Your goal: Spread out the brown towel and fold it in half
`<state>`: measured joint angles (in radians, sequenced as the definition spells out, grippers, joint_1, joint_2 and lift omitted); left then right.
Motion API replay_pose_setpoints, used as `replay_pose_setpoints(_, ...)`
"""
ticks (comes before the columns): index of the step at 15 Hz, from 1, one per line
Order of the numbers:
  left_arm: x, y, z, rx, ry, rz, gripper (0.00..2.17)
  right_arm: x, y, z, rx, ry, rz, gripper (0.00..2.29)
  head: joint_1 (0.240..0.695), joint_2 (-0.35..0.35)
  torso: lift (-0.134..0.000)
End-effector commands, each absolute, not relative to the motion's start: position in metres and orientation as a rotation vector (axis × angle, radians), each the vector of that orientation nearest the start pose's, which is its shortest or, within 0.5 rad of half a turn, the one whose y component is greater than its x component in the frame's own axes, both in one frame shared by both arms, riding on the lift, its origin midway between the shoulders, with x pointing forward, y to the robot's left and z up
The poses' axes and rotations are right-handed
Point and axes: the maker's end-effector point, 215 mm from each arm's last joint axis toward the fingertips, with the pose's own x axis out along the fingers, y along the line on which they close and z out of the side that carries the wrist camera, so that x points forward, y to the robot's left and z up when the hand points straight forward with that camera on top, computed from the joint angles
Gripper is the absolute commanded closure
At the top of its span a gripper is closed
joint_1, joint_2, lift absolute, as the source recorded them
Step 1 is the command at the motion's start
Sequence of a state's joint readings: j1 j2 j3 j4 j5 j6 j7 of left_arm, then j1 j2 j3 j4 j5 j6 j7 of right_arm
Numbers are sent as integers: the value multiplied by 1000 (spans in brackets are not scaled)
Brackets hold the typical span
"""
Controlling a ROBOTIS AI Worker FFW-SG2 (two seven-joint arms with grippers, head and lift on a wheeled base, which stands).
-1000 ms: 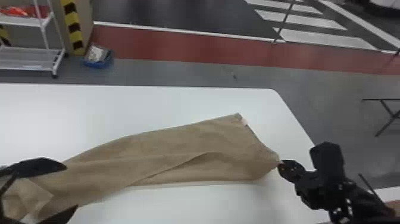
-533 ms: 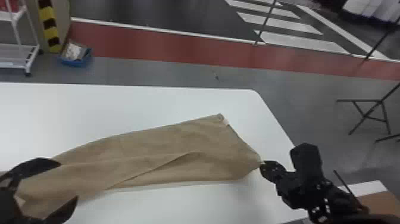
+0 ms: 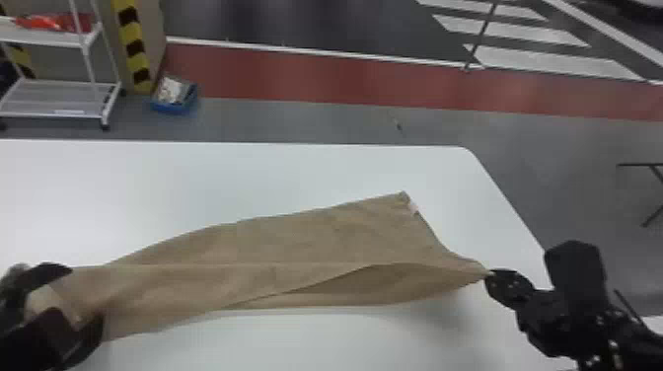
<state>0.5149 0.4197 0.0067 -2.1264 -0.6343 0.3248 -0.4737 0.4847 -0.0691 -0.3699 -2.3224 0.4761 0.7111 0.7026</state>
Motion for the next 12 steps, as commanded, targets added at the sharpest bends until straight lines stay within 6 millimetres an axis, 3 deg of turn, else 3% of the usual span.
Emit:
replay_pose_setpoints(1,415,320,-398,924,422,-378,272,380,-389,-391,-387,625,102,1325,695,-166,-128)
replay_pose_setpoints(4,413,369,-392,900,478,-287,272,380,-389,-390,-386,623,105,1325,695,-104,-128)
replay_pose_setpoints(8,406,399,-384,894,507,-263,272,380,-391,-390,-386,623,108,1325,695,-18,-128)
replay_pose_setpoints(9,403,398,-375,915,488,-293,272,380,-394,-390,-387,625,107,1325,695,-7,-128)
replay_pose_setpoints(10,394,380,-366,959,443,-381,275,381,-395,-392,-388,628,107,1325,695,4,-128)
replay_pose_setpoints(12,374,345,-366,985,438,-548,360,383,-397,-393,-384,629,105,1325,695,-12,-128)
